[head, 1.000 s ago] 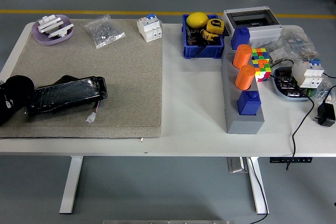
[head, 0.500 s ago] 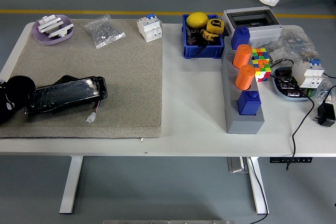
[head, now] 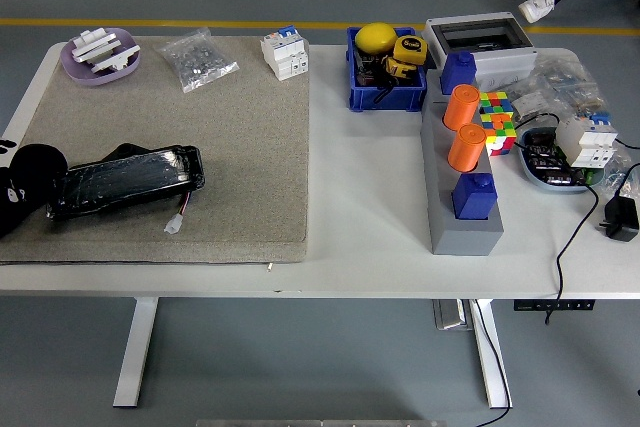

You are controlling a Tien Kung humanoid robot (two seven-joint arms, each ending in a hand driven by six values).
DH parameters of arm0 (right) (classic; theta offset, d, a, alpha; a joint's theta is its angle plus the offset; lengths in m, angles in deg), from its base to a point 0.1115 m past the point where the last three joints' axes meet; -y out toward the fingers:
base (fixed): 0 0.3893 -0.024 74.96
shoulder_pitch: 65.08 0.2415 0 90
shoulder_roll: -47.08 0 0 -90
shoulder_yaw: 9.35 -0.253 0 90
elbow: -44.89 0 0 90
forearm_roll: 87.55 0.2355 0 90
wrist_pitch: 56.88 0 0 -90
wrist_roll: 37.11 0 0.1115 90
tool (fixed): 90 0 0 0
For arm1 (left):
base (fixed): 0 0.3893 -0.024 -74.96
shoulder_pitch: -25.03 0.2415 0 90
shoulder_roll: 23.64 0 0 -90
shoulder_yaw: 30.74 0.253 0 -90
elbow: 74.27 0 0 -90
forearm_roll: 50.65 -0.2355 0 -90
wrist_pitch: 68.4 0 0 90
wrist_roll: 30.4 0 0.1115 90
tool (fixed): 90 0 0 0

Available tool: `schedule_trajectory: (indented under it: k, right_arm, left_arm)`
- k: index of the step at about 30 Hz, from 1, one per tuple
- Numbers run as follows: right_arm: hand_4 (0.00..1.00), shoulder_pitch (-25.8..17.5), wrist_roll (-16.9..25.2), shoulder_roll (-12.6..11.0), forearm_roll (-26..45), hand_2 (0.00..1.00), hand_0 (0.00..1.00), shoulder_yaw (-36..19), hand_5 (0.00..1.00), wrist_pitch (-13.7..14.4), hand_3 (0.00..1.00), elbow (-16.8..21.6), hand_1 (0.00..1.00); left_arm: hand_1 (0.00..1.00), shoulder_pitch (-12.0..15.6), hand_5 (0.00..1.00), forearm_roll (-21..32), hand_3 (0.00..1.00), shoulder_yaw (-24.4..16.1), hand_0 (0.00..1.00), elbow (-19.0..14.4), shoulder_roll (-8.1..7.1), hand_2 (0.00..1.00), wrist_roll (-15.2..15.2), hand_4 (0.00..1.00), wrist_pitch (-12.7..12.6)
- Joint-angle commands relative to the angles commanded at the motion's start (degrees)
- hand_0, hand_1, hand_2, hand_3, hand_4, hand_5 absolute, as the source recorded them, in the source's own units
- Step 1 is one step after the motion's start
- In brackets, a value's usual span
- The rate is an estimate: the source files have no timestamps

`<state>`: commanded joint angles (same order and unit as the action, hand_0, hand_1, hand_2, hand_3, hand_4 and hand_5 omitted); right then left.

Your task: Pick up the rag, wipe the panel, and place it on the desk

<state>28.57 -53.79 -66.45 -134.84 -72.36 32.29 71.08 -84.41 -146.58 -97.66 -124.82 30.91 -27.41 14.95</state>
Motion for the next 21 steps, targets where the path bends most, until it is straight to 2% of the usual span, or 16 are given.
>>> schedule_trajectory:
  k: [6,7,12,13,18,19,21]
  right_arm:
    - [0.998,-0.1,0.0,0.1,0.0,0.71,0.768,-0.1,0.629,0.0,0.679,0.0,0.609]
    - [0.998,-0.1,0.0,0.2,0.0,0.71,0.768,-0.1,0.627,0.0,0.678,0.0,0.608]
    - [0.998,-0.1,0.0,0.3,0.0,0.71,0.768,-0.1,0.627,0.0,0.678,0.0,0.608]
    - [0.998,-0.1,0.0,0.3,0.0,0.71,0.768,-0.1,0.625,0.0,0.676,0.0,0.607]
    - [0.998,-0.2,0.0,0.4,-0.1,0.71,0.768,-0.1,0.625,0.1,0.676,0.0,0.607]
    - [0.998,-0.2,-0.1,0.4,-0.1,0.71,0.762,-0.1,0.624,0.1,0.676,0.0,0.606]
    - [0.998,-0.2,-0.1,0.5,-0.1,0.71,0.762,-0.2,0.624,0.1,0.676,0.0,0.606]
  left_arm:
    - [0.873,1.4,0.093,6.1,0.807,-4.1,0.566,0.4,0.08,0.833,-2.5,0.843,0.6]
    - [0.841,1.7,0.116,6.8,0.798,-4.8,0.555,0.4,0.19,0.826,-2.6,0.84,1.2]
    - [0.841,3.1,0.116,11.7,0.798,-8.9,0.555,0.9,0.94,0.826,-3.9,0.84,3.4]
    - [0.821,3.2,0.119,12.3,0.772,-9.2,0.549,0.9,1.02,0.815,-4.1,0.818,3.5]
    - [0.821,4.5,0.119,18.6,0.772,-14.4,0.549,0.5,3.04,0.815,-6.9,0.818,4.2]
    - [0.808,4.7,0.124,19.3,0.71,-15.0,0.547,0.4,3.33,0.788,-7.3,0.81,4.2]
    - [0.808,5.1,0.124,21.2,0.71,-17.3,0.547,0.1,4.09,0.788,-8.2,0.81,4.1]
